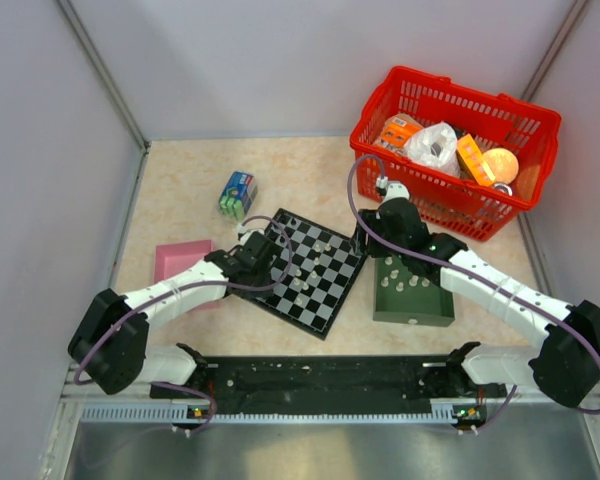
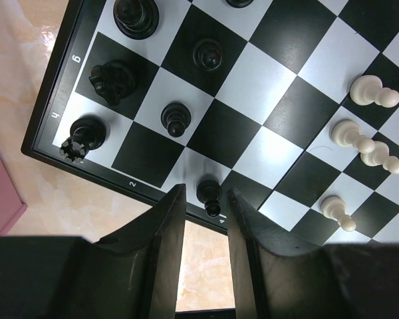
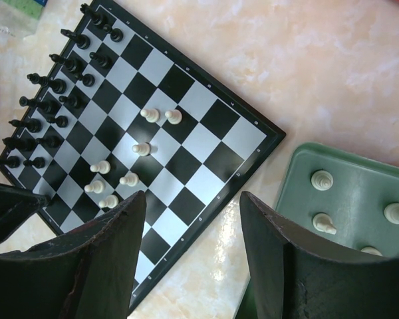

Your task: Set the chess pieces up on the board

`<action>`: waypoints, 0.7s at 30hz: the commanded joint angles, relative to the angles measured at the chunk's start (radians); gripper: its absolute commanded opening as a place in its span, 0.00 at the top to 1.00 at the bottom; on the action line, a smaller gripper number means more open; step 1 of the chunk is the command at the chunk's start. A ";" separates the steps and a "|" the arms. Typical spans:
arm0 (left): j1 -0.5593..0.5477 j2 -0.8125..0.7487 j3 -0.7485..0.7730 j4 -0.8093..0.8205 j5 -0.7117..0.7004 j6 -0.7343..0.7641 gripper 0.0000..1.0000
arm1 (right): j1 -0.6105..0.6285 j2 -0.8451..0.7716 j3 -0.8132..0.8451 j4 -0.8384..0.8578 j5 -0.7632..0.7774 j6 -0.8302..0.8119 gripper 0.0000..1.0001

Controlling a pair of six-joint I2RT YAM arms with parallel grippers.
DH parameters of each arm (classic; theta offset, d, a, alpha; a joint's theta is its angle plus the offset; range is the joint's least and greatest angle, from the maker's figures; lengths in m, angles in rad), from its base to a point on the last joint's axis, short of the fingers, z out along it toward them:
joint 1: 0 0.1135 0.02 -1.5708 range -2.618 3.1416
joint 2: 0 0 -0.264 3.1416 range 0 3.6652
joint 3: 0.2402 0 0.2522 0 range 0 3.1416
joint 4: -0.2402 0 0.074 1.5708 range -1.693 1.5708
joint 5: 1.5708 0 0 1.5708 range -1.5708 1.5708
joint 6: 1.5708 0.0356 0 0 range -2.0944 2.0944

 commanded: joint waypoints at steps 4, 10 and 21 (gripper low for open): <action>-0.005 0.009 -0.002 0.044 -0.003 -0.003 0.70 | -0.005 -0.011 0.007 0.028 0.004 0.006 0.41; -0.005 0.006 0.000 0.041 0.001 0.001 0.79 | -0.005 -0.013 0.009 0.026 -0.001 0.003 0.41; -0.006 -0.002 0.009 0.009 -0.041 0.006 0.91 | -0.005 -0.008 0.010 0.028 -0.002 0.003 0.41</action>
